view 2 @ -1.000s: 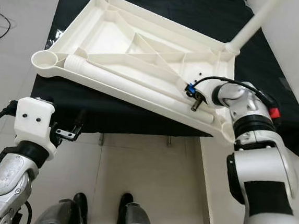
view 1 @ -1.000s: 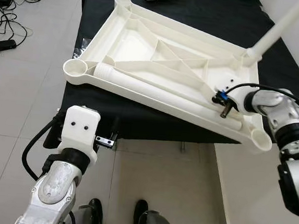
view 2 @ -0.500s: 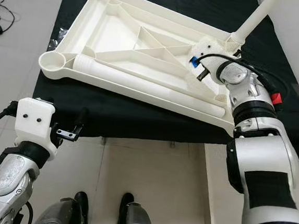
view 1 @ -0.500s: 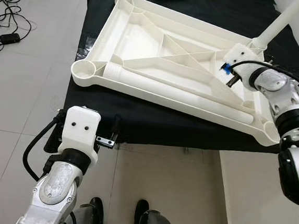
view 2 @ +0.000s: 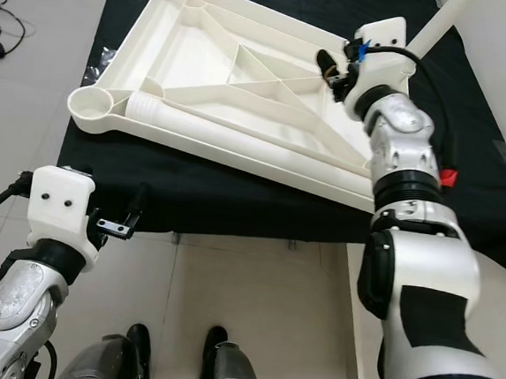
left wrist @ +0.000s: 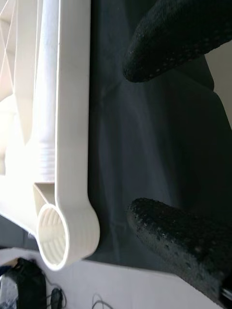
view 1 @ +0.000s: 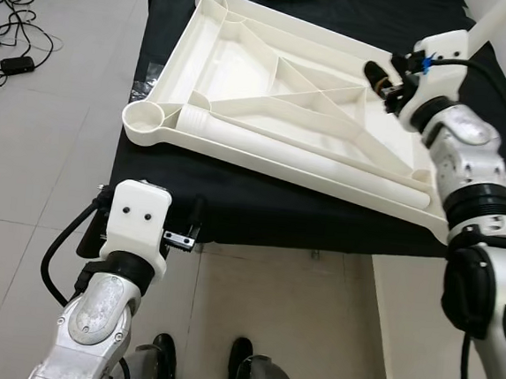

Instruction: Building children table

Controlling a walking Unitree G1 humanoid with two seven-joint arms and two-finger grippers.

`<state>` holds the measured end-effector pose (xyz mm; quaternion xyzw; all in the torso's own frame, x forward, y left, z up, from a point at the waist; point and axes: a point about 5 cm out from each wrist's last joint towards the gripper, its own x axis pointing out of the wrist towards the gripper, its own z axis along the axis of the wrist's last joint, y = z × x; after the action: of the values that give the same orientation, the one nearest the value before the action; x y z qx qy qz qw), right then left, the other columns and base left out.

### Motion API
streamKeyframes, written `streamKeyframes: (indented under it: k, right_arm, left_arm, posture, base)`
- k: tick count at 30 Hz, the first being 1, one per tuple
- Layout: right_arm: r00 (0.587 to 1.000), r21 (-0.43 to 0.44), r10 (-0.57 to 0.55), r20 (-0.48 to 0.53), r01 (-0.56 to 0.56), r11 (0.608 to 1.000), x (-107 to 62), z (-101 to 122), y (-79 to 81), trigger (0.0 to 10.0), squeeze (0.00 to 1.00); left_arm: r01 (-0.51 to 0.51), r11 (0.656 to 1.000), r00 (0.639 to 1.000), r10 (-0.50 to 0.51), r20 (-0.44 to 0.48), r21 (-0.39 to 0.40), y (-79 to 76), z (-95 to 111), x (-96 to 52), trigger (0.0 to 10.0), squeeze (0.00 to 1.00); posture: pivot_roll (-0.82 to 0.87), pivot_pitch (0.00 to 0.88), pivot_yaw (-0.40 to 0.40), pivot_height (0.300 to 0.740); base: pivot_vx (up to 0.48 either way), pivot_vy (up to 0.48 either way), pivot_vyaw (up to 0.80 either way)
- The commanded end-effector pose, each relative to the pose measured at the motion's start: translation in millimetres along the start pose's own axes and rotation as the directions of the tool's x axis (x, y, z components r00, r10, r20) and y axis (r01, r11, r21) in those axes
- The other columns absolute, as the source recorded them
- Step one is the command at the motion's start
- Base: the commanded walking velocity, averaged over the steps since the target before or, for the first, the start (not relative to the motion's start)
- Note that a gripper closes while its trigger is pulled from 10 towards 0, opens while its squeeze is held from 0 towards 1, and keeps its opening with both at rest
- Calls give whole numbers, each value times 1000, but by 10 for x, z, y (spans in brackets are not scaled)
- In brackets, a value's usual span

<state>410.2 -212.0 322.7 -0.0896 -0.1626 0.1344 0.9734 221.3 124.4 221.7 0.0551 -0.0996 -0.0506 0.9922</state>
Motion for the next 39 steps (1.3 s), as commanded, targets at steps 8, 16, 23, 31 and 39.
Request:
streamKeyframes:
  k: [8,16,23,31,39]
  right_arm:
    - [987,47,-160,24,159,986,-397,-395,110,10000,0]
    - [931,126,-366,-13,365,923,-1034,-799,-267,10000,0]
    - [943,110,-320,-93,329,938,-1422,-915,84,10000,0]
    - [955,52,-295,-36,297,953,-1412,-697,490,10000,0]
    - [877,-107,-442,-190,429,897,-1628,-920,333,10000,0]
  left_arm:
    - [26,1000,1000,-26,-4,-9,-48,-47,0,10000,0]
    - [29,1000,1000,-29,-7,4,-23,-98,25,10000,0]
    - [41,999,998,-41,-37,12,-2,-204,10,10000,0]
    - [54,998,996,-53,-65,15,-41,-284,-17,10000,0]
    - [66,998,996,-65,-67,5,-70,-309,-23,10000,0]
  posture:
    - [59,275,-156,740]
    - [61,233,-144,740]
    - [63,214,-132,740]
    - [67,202,-122,740]
    - [68,212,-116,740]
  base:
    - [0,0,0]
    - [0,0,0]
    - [0,0,0]
    - [0,0,0]
    - [0,0,0]
